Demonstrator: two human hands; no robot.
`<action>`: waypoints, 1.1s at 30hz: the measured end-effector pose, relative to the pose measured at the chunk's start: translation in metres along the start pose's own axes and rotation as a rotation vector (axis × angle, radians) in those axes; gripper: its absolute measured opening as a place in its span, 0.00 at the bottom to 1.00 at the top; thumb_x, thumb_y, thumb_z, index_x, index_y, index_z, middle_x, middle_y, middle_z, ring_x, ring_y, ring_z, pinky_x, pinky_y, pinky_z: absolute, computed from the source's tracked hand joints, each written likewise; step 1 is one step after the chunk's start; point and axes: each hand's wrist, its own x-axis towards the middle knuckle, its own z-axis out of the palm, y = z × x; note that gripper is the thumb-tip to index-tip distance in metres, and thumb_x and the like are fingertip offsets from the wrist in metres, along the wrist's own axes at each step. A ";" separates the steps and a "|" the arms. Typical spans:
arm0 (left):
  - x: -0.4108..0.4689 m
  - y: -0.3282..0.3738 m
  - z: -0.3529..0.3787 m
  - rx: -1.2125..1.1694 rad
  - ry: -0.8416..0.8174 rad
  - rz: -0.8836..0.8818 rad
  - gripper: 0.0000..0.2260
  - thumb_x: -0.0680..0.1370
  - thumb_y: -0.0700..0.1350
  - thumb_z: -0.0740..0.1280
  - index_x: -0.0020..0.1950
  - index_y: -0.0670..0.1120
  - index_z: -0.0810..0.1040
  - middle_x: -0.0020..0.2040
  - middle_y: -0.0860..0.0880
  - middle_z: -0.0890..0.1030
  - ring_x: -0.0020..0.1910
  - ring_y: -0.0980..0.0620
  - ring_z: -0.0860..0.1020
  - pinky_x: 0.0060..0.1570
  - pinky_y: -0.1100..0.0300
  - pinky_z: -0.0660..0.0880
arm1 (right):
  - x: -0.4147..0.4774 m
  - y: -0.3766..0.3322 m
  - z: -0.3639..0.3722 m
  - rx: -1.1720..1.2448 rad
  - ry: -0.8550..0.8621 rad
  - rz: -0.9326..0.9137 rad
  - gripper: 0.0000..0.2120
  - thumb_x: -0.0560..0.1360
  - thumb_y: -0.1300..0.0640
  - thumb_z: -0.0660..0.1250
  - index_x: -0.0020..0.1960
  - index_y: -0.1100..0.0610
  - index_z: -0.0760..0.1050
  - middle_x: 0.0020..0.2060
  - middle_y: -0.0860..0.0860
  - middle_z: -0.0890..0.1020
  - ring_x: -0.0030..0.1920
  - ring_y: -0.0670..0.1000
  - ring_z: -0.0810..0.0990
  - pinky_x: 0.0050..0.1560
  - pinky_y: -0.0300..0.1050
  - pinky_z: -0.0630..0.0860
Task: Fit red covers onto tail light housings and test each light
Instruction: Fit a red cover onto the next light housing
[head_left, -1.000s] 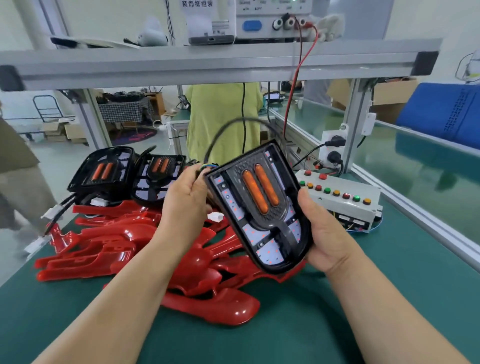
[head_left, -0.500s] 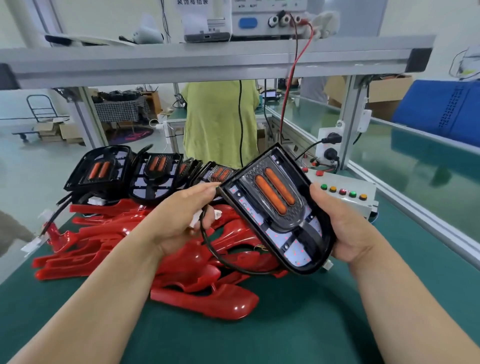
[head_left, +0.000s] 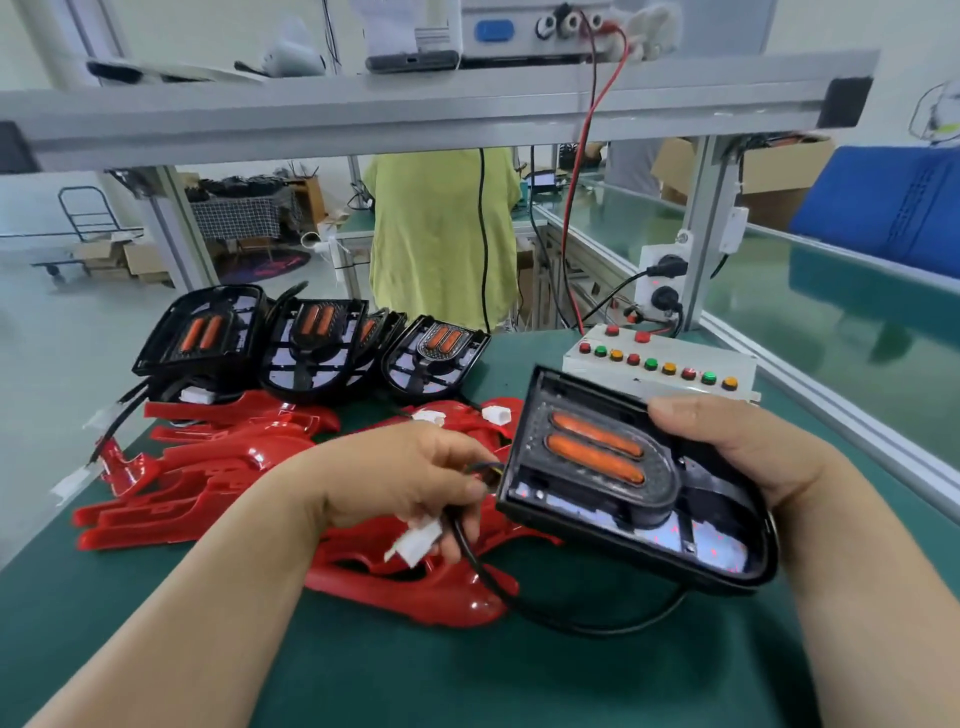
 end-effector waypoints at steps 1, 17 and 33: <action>0.000 -0.001 0.001 0.050 -0.028 -0.031 0.11 0.81 0.37 0.64 0.62 0.46 0.79 0.47 0.39 0.85 0.37 0.47 0.83 0.35 0.61 0.78 | 0.002 0.000 -0.002 -0.082 0.009 0.039 0.21 0.76 0.61 0.61 0.66 0.70 0.73 0.66 0.74 0.72 0.67 0.74 0.70 0.70 0.74 0.61; 0.001 -0.030 -0.043 0.003 0.790 0.036 0.04 0.78 0.44 0.69 0.45 0.49 0.84 0.36 0.49 0.84 0.29 0.57 0.76 0.28 0.66 0.72 | 0.031 0.011 -0.008 -0.423 -0.141 0.177 0.23 0.72 0.53 0.70 0.60 0.68 0.78 0.56 0.67 0.82 0.51 0.61 0.83 0.59 0.56 0.79; -0.027 0.013 0.007 0.999 0.032 -0.368 0.34 0.61 0.56 0.81 0.63 0.61 0.68 0.59 0.60 0.68 0.51 0.57 0.70 0.46 0.57 0.73 | 0.028 0.008 -0.024 -0.385 -0.199 0.162 0.22 0.72 0.52 0.70 0.61 0.66 0.79 0.57 0.69 0.81 0.54 0.64 0.83 0.60 0.58 0.79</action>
